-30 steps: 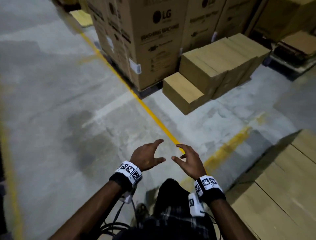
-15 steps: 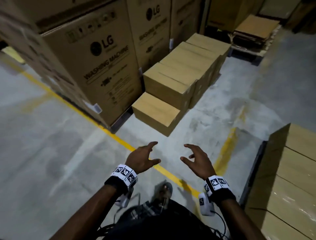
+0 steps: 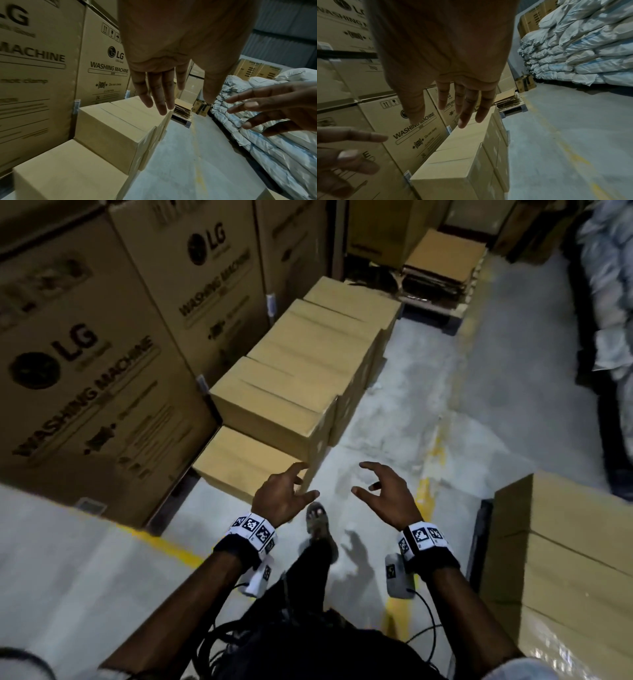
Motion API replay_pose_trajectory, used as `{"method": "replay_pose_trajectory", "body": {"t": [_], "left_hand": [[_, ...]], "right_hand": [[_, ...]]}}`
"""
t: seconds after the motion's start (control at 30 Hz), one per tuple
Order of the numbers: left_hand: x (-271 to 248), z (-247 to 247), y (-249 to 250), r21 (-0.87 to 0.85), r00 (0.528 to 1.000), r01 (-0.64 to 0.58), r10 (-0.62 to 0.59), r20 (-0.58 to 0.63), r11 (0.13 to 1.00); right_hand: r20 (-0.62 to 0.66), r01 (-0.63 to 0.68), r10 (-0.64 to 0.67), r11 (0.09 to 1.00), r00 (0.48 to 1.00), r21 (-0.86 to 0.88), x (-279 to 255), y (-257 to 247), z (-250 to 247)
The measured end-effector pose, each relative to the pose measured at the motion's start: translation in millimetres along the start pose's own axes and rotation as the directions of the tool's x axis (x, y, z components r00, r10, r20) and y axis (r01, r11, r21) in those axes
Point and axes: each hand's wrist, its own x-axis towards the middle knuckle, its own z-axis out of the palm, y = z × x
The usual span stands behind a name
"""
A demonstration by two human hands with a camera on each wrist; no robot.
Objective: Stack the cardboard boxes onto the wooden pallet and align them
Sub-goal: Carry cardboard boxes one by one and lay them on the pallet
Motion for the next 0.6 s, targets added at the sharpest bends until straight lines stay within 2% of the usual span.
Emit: {"method": "replay_pose_trajectory", "body": {"t": [0.2, 0.3, 0.47, 0.6], "left_hand": [[179, -16, 29, -0.051, 0.999, 0.025, -0.023, 0.040, 0.998], [250, -24, 42, -0.082, 0.995, 0.061, -0.054, 0.086, 0.995], [322, -23, 42, -0.149, 0.974, 0.211, -0.196, 0.112, 0.966], [359, -14, 33, -0.154, 0.924, 0.377, -0.360, 0.125, 0.913]], "right_hand": [[0.080, -0.032, 0.039, 0.996, 0.996, -0.087, 163, 0, -57], [0.120, -0.004, 0.020, 0.991, 0.993, -0.135, 237, -5, -86], [0.192, -0.047, 0.069, 0.992, 0.979, -0.113, 339, 6, -106], [0.367, -0.029, 0.090, 0.985, 0.926, -0.168, 422, 19, -103]]}}
